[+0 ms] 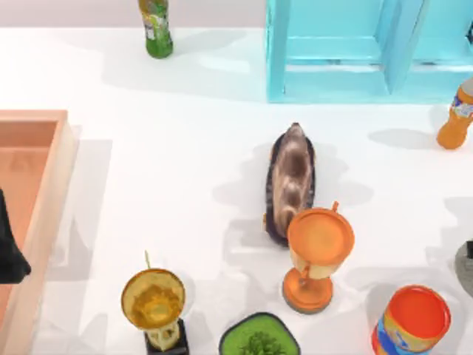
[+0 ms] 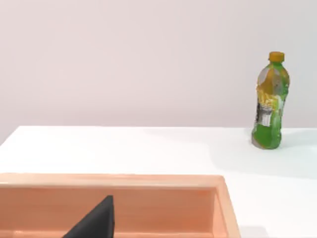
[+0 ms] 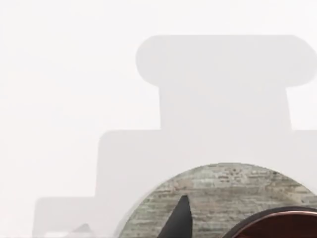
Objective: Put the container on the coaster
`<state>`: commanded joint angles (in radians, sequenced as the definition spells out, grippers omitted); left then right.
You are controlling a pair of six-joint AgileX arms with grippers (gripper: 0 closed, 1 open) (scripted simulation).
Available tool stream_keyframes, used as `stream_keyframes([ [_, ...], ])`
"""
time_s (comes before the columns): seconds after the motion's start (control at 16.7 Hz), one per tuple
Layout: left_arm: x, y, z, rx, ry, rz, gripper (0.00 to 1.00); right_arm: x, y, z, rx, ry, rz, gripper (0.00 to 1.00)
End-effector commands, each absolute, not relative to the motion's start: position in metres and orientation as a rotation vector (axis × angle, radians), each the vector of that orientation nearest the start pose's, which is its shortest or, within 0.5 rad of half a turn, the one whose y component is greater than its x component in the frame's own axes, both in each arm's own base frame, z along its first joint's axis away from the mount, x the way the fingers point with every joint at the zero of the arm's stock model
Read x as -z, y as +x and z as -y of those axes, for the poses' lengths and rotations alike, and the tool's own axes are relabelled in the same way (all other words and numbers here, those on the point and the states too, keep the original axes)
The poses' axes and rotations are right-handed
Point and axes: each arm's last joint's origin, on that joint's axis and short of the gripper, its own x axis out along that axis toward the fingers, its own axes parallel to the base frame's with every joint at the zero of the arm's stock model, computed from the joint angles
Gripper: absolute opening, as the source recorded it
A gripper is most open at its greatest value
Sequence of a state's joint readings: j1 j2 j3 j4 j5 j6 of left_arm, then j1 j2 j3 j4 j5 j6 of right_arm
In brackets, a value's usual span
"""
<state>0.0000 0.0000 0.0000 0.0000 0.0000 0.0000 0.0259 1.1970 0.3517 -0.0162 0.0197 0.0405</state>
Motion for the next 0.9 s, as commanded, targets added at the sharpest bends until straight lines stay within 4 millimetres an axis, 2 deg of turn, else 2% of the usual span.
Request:
stream_keyframes([
  [0.6,-0.1600,0.1057,0.0012,0.000,0.000,0.000,1.00,-0.1267,0.2010,-0.0041,0.009,0.014,-0.861,0.98],
  [0.9,-0.1600,0.1057,0.0012,0.000,0.000,0.000,1.00,-0.1267,0.2010,-0.0041,0.009,0.014,-0.861,1.00],
])
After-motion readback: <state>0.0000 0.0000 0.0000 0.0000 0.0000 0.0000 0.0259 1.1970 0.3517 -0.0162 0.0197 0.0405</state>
